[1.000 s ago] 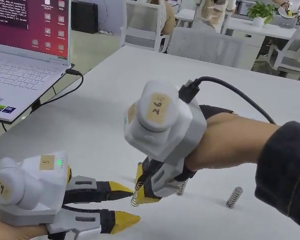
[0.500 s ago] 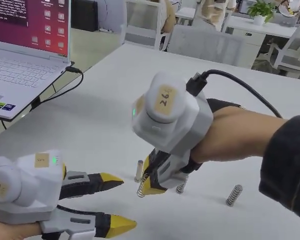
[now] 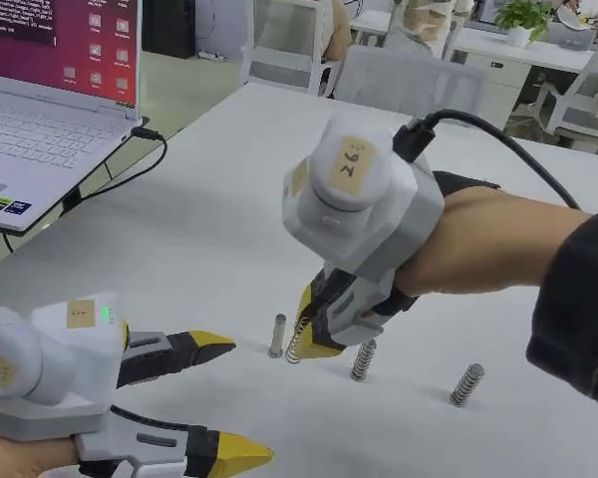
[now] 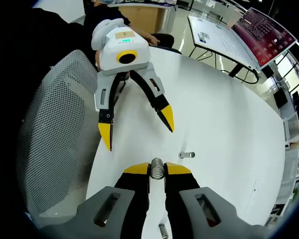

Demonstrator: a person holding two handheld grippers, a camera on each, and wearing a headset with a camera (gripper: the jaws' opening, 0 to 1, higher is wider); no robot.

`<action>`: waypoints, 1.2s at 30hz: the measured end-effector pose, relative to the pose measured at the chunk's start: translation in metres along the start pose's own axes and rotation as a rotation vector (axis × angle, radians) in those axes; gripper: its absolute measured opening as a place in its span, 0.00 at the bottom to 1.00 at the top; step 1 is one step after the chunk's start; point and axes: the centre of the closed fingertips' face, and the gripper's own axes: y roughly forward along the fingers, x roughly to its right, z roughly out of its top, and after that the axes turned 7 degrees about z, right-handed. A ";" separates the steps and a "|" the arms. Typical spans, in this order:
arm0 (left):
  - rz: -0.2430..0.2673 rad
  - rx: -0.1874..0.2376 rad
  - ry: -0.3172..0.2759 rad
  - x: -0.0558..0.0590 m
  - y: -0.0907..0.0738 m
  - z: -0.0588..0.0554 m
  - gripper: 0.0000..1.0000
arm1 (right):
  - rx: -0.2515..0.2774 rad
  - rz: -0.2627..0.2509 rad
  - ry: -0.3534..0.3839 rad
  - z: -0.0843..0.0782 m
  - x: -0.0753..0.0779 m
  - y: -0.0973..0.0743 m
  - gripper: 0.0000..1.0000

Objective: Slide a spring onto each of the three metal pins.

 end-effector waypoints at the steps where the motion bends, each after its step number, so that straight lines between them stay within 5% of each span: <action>1: 0.002 0.000 -0.001 0.000 0.000 0.000 0.68 | 0.000 -0.002 0.002 0.000 0.002 -0.001 0.08; 18: -0.002 -0.002 -0.001 -0.001 -0.002 -0.003 0.77 | -0.023 -0.078 0.008 0.001 0.048 -0.008 0.08; 36: 0.008 -0.008 0.010 -0.001 -0.005 -0.005 0.78 | -0.048 -0.041 0.019 -0.002 0.070 0.019 0.08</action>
